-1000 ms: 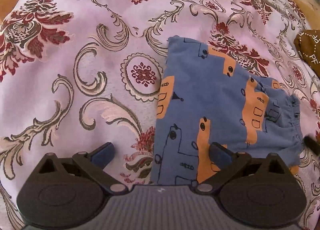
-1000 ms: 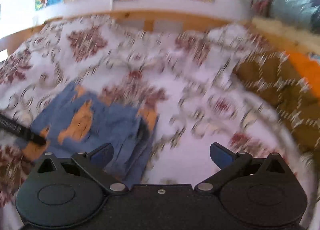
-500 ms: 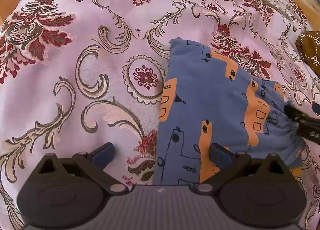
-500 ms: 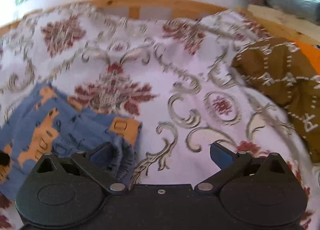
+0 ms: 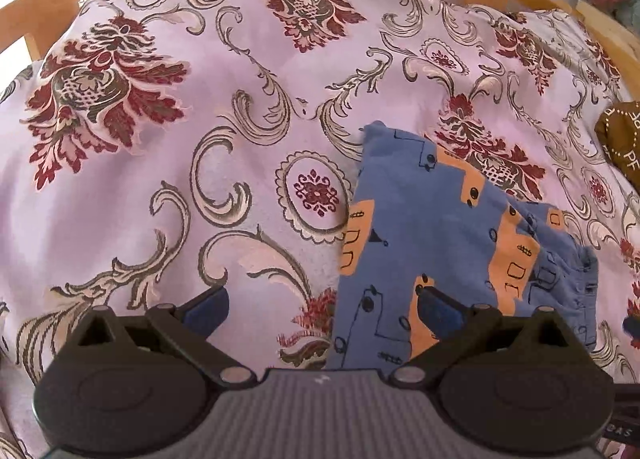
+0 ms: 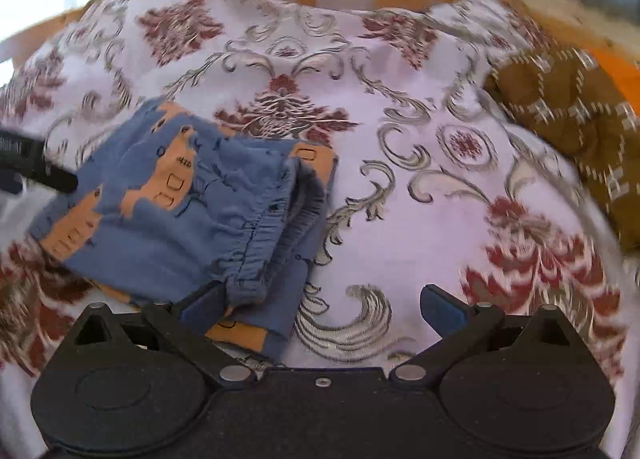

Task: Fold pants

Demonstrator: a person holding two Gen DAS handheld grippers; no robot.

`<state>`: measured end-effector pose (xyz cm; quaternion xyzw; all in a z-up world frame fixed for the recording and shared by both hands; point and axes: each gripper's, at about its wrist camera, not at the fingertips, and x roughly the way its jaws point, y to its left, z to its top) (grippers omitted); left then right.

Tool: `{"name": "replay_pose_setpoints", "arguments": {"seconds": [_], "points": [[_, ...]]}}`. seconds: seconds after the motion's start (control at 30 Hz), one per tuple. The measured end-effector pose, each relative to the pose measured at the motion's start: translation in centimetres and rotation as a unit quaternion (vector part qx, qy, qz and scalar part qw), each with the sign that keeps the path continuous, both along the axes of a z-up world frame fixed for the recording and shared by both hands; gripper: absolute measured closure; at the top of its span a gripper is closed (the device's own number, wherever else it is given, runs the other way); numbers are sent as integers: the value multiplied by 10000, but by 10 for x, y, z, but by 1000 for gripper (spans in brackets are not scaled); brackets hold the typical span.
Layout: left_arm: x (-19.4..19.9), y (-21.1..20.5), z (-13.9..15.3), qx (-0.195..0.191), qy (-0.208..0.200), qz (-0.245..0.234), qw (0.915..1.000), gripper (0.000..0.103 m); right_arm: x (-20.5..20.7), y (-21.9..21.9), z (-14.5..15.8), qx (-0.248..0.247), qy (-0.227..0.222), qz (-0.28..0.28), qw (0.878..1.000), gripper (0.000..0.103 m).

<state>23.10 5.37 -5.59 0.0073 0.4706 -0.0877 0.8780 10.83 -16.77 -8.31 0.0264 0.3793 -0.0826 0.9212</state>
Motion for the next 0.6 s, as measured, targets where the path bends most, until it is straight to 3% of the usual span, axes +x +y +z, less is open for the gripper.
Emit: {"name": "replay_pose_setpoints", "arguments": {"seconds": [0.1,0.2,0.4,0.5,0.6], "points": [[0,0,1,-9,-18,-7,10000,0,-5,-3,16,191,-336,50,9992,1],[-3,-1,8,-271,-253,-160,9992,0,-3,-14,28,680,-550,299,9957,1],[8,-11,17,-725,-790,-359,9936,0,24,-46,31,1584,-429,454,9854,1],[24,-19,8,-1031,-700,-314,9917,0,43,-68,26,2300,-258,369,9722,1],[46,-32,0,-1020,-455,-561,9922,0,56,-84,21,2766,-249,383,9599,1]]}}
